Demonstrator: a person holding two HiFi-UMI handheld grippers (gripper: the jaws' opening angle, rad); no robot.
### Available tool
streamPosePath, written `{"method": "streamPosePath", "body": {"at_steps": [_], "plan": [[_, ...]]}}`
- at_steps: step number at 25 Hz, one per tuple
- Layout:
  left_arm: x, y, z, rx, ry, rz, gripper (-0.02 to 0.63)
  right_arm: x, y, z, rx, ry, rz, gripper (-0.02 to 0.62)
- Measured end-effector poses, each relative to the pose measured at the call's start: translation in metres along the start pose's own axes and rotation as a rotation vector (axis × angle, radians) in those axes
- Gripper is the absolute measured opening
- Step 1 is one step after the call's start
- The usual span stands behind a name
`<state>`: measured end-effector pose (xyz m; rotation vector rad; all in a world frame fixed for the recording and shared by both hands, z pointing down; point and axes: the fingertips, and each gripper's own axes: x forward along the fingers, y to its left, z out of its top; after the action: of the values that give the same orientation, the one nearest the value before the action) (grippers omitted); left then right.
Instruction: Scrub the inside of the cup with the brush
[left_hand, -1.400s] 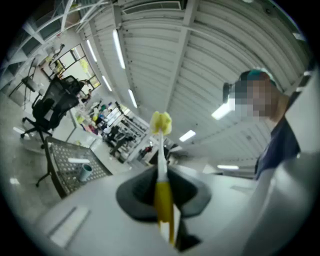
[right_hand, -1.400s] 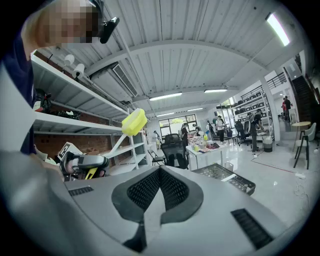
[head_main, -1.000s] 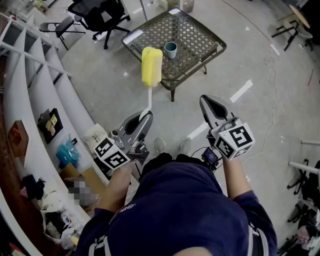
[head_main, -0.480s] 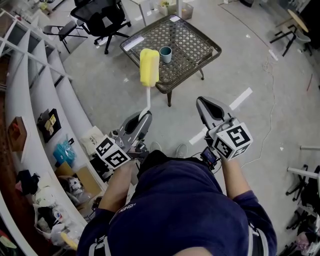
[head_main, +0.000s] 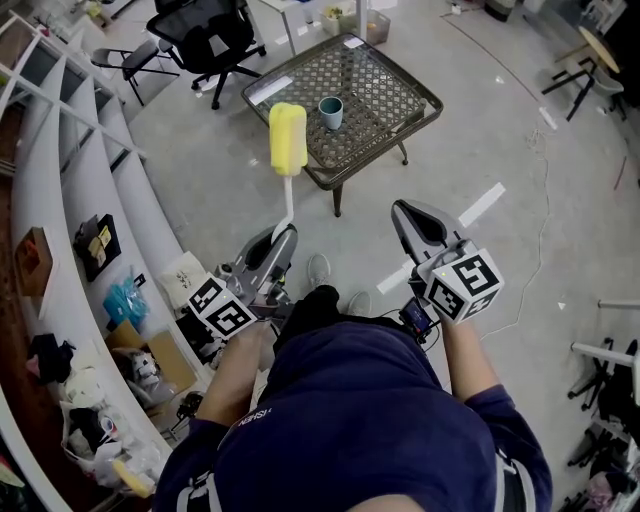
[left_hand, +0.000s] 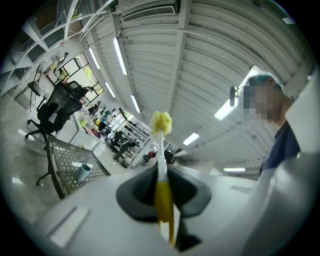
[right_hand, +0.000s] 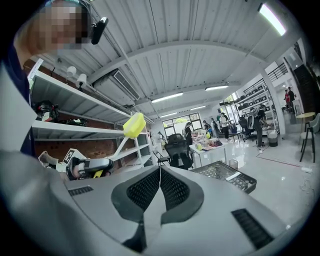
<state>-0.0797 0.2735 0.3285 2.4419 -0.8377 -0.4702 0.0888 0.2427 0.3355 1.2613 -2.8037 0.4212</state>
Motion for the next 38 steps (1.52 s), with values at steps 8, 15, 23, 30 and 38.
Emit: {"method": "streamPosePath", "body": {"at_steps": [8,15,23,30,38], "plan": [[0.013,0.022,0.000,-0.031,0.036,-0.002,0.029,0.021,-0.013,-0.013,0.035,0.035,-0.008,0.008],[0.027,0.062,0.017,-0.040,0.049,0.000,0.029,0.063,-0.026,-0.014,0.050,0.072,-0.002,0.008],[0.061,0.121,0.034,-0.078,0.077,-0.024,0.029,0.125,-0.055,-0.008,0.055,0.115,-0.020,0.008],[0.081,0.174,0.067,-0.087,0.095,-0.050,0.029,0.191,-0.063,0.002,0.041,0.133,-0.017,0.008],[0.096,0.210,0.089,-0.075,0.122,-0.063,0.029,0.226,-0.078,0.000,0.044,0.153,-0.056,0.008]]}}
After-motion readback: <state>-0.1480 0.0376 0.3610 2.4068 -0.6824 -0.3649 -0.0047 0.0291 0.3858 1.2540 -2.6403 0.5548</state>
